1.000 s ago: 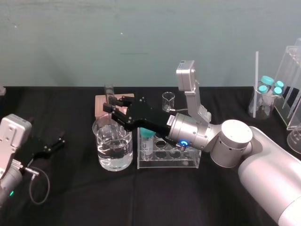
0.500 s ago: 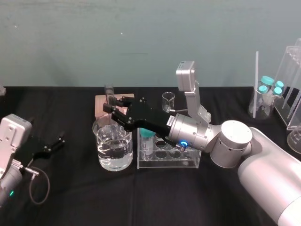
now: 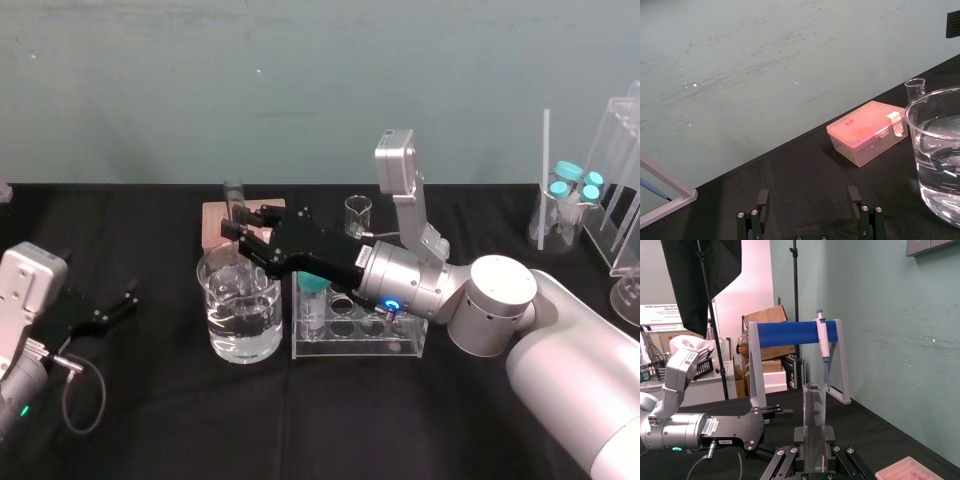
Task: Hold the test tube with one hand and immerse one end into the beaker, then return it to the test tube rack.
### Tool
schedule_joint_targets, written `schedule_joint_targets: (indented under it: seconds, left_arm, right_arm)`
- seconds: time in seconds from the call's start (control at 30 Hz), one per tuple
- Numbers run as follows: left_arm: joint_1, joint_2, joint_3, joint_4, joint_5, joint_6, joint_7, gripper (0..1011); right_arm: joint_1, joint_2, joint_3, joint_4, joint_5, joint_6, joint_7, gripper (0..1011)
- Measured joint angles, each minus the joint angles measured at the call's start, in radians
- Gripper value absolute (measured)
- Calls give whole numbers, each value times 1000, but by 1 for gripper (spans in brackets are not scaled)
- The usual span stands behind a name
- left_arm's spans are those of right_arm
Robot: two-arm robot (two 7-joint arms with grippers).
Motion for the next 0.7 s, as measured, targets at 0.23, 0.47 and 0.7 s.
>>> schedule_joint_targets:
  seconds: [0.23, 0.47, 0.7]
  left_arm:
    - [0, 0, 0, 0, 0, 0, 0, 1000]
    - [0, 0, 0, 0, 0, 0, 0, 1000]
    - [0, 0, 0, 0, 0, 0, 0, 1000]
  right_arm:
    - [1, 0, 1, 4, 0, -2, 1, 225]
    - [0, 2, 1, 1, 0, -1, 1, 225]
    - [-2, 3, 0, -4, -2, 0, 1, 225]
